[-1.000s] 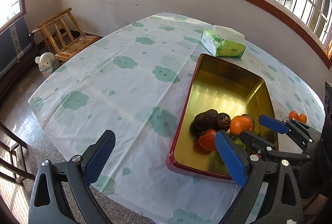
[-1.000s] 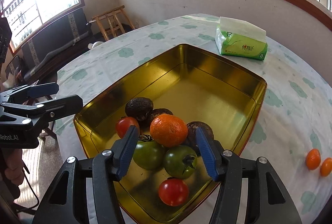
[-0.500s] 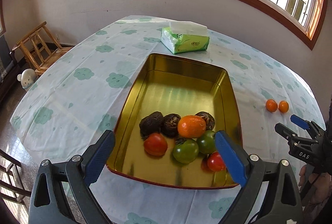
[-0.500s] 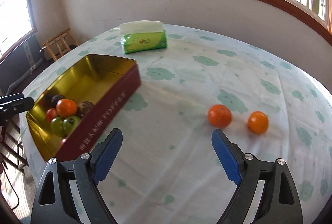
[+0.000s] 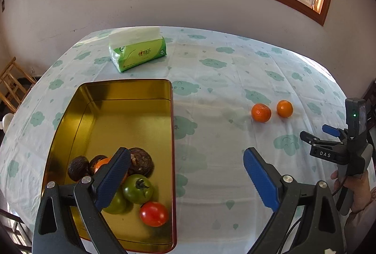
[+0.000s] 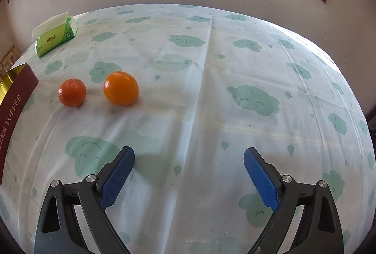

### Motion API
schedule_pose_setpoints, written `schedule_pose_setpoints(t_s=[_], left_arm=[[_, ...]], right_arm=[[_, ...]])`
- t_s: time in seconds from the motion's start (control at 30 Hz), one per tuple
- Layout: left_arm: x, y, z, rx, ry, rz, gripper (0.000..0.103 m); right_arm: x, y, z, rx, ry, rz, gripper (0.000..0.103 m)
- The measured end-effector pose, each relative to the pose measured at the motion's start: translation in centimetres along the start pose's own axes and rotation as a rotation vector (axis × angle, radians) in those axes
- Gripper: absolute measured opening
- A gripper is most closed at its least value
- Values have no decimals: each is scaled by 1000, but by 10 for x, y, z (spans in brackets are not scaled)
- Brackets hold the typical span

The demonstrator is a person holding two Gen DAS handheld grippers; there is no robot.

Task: Organize fruits
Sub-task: 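Move the left gripper to a small tangerine on the cloth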

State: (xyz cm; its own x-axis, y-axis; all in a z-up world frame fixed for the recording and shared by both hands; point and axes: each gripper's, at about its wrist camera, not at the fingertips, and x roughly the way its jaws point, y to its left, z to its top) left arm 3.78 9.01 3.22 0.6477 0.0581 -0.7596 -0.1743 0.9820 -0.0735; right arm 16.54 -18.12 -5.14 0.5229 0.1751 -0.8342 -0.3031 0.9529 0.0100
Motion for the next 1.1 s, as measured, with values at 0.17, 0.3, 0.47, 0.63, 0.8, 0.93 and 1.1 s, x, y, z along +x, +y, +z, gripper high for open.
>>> schedule_pose_setpoints(t_s=[0.17, 0.3, 0.47, 0.63, 0.8, 0.93, 1.1], left_arm=[[19, -28, 14, 35, 6, -21, 95], [37, -46, 22, 61, 23, -34, 95], [56, -67, 26, 101, 34, -54, 95], [74, -86, 26, 135, 51, -77, 94], [87, -100, 27, 163, 57, -124, 93], [98, -109, 32, 184, 59, -131, 82], [115, -115, 38, 185, 87, -150, 71]], right_arm=[[11, 1, 11, -25, 0, 31, 100], [18, -4, 14, -25, 2, 69, 103], [19, -4, 13, -32, -2, 72, 103], [18, -4, 13, -31, -3, 72, 103], [19, -4, 13, -31, -3, 72, 103], [19, -4, 13, -31, -3, 72, 103], [19, -4, 13, -31, -3, 72, 103]])
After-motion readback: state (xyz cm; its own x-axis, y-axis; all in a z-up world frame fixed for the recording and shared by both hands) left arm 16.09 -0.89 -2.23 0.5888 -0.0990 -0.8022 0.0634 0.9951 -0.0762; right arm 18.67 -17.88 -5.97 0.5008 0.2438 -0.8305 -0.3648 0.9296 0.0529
